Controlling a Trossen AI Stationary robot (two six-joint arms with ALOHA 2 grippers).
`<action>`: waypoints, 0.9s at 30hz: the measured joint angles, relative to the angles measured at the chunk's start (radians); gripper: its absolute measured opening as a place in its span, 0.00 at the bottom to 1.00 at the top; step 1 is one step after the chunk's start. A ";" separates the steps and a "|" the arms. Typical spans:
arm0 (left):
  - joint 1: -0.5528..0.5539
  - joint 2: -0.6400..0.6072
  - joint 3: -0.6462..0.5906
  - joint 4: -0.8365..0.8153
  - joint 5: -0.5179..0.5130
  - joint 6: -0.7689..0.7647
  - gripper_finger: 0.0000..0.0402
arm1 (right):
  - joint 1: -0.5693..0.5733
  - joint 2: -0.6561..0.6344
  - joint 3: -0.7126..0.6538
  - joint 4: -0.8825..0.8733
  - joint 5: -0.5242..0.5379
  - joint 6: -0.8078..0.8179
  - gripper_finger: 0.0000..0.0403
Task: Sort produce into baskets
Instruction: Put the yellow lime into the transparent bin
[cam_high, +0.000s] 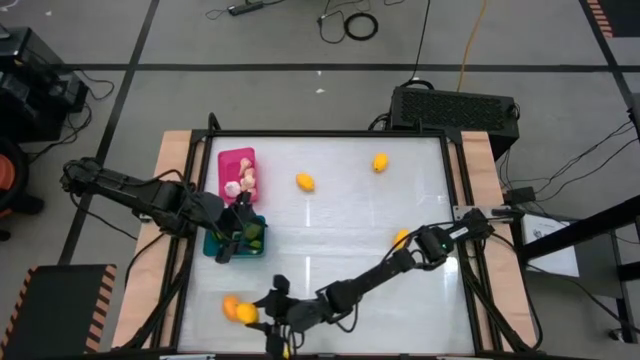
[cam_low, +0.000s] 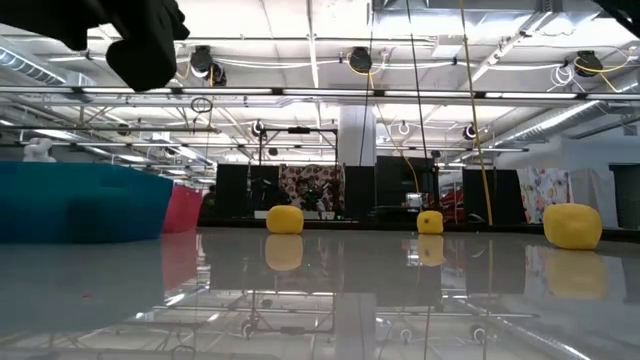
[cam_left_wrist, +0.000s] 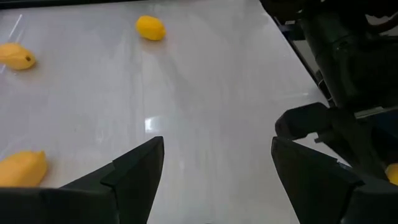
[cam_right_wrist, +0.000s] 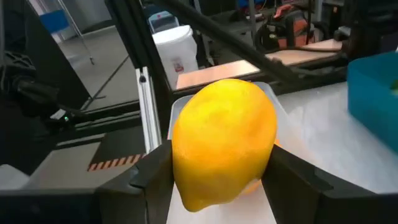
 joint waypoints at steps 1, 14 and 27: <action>0.000 0.000 0.000 0.001 0.000 0.000 0.76 | -0.002 0.003 0.006 0.000 0.000 -0.007 0.50; 0.000 0.000 0.000 0.005 0.000 0.011 0.76 | -0.019 0.006 0.006 -0.022 0.000 -0.077 0.53; 0.000 0.000 0.000 0.007 0.000 0.015 0.76 | -0.023 0.006 0.006 -0.024 0.000 -0.109 0.58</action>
